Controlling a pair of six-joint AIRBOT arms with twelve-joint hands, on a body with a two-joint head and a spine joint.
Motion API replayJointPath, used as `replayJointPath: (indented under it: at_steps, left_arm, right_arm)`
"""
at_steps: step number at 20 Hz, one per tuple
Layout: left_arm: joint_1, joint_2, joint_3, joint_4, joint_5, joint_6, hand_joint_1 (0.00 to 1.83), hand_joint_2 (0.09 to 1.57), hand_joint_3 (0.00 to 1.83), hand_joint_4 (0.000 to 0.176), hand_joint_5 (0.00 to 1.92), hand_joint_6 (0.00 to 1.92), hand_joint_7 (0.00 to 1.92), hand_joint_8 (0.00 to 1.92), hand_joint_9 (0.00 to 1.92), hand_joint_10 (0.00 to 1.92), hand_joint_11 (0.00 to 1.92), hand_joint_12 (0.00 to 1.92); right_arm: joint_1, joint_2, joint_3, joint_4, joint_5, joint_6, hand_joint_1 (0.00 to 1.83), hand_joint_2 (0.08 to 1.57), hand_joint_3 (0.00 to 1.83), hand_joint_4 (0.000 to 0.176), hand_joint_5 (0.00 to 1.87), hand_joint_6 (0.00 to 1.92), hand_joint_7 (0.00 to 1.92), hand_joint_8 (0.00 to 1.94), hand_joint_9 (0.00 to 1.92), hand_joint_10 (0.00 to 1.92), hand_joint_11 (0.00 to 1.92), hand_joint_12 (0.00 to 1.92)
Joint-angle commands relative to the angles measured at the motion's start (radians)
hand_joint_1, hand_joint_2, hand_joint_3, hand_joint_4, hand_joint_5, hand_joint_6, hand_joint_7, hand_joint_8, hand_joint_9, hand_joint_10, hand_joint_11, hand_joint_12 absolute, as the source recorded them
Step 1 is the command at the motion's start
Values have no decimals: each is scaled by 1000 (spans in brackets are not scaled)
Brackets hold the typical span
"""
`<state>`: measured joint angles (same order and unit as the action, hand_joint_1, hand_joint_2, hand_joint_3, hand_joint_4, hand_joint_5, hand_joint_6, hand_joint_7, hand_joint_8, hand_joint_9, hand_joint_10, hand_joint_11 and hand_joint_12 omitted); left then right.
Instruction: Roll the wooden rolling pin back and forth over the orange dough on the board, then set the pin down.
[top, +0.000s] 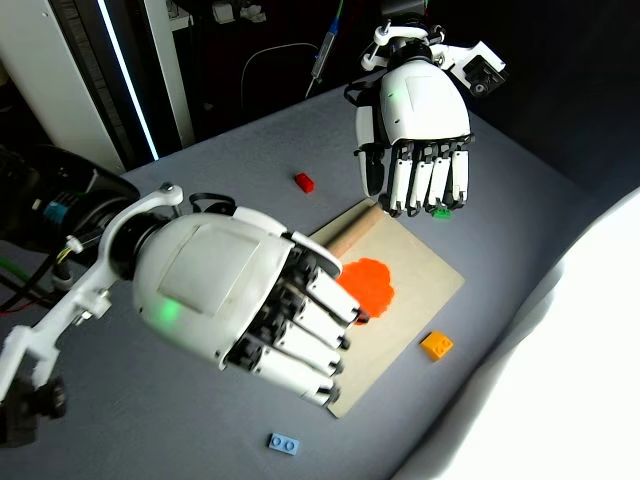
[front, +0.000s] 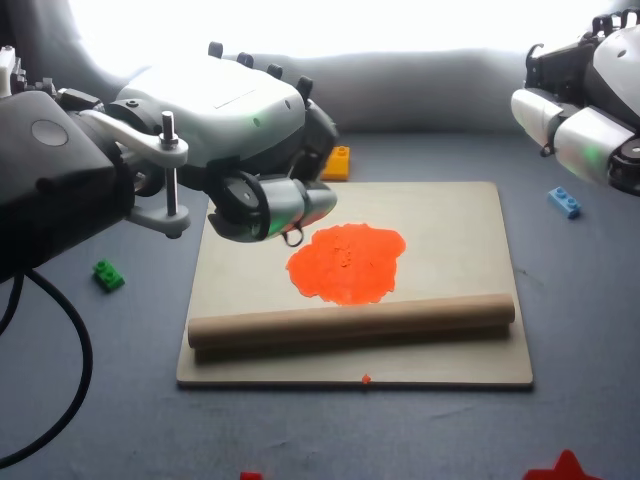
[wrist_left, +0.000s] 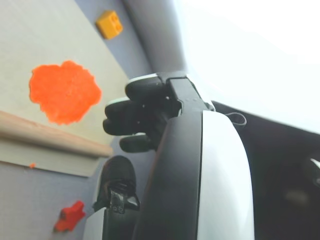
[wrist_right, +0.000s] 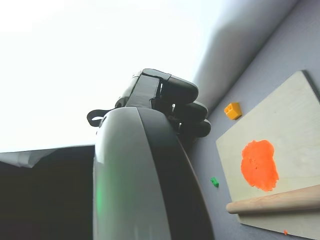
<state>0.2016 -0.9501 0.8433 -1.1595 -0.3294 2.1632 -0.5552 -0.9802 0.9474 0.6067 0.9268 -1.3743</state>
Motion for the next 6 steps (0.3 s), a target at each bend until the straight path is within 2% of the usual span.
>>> replayJointPath:
  at_steps: [1,3,6]
  left_arm:
    - [-16,13,-2,32,-42,-5,257,1499,13,0,681,1430,857,1459,777,1759,585,1921]
    - [-22,17,-1,32,-42,-5,188,1526,8,0,665,1474,854,1491,775,1809,634,1921]
    - [-35,29,-3,32,-42,-5,242,1524,1,0,649,1558,867,1475,798,1763,618,1921]
  right_arm:
    - [14,10,0,-49,79,-2,332,1488,4,0,783,1167,922,1320,756,1712,467,1921]
    - [27,20,0,-48,68,4,343,1501,3,0,755,1163,903,1334,739,1705,466,1921]
    - [61,55,0,-49,50,-35,334,1511,3,0,786,1142,915,1347,760,1728,503,1921]
